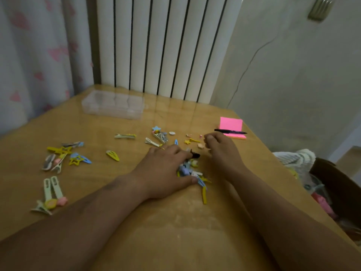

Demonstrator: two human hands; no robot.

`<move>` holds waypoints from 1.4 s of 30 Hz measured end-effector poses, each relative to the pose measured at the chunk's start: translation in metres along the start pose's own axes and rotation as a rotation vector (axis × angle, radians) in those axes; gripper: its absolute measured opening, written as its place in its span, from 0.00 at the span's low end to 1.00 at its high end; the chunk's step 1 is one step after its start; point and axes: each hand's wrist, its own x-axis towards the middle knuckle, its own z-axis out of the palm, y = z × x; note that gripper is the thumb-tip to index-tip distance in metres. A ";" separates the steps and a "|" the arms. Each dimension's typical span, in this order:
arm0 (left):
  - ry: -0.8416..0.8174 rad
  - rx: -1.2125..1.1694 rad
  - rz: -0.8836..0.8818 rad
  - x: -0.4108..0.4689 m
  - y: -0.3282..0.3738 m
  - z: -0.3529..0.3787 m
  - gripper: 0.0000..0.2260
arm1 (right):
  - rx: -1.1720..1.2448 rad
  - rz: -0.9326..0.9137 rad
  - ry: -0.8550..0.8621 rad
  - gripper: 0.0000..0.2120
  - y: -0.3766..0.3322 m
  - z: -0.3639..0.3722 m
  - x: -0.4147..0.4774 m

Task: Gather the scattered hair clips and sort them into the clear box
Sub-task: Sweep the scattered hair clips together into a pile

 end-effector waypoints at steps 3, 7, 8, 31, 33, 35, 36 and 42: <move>-0.018 -0.009 -0.004 0.005 -0.004 -0.003 0.34 | -0.216 -0.035 -0.072 0.19 0.004 0.003 0.038; 0.025 -0.071 -0.060 0.009 -0.009 -0.001 0.37 | -0.465 -0.086 -0.358 0.30 0.001 0.026 0.065; 0.044 -0.082 -0.093 0.011 -0.011 -0.001 0.37 | -0.483 -0.134 -0.399 0.29 -0.002 0.029 0.063; 0.519 -0.956 -0.616 0.022 -0.037 -0.010 0.07 | -0.376 -0.337 -0.635 0.25 -0.049 0.095 0.077; 0.530 -0.970 -0.596 0.022 -0.037 -0.008 0.09 | -0.370 -0.344 -0.673 0.21 -0.043 0.095 0.076; 0.542 -0.948 -0.576 0.023 -0.037 -0.009 0.08 | -0.290 -0.316 -0.660 0.20 -0.044 0.078 0.061; 0.556 -0.910 -0.565 0.023 -0.037 -0.009 0.07 | -0.261 -0.308 -0.661 0.20 -0.044 0.069 0.052; 0.350 -0.601 -0.506 0.022 -0.030 -0.013 0.20 | -0.149 -0.242 -0.648 0.21 -0.029 0.019 0.014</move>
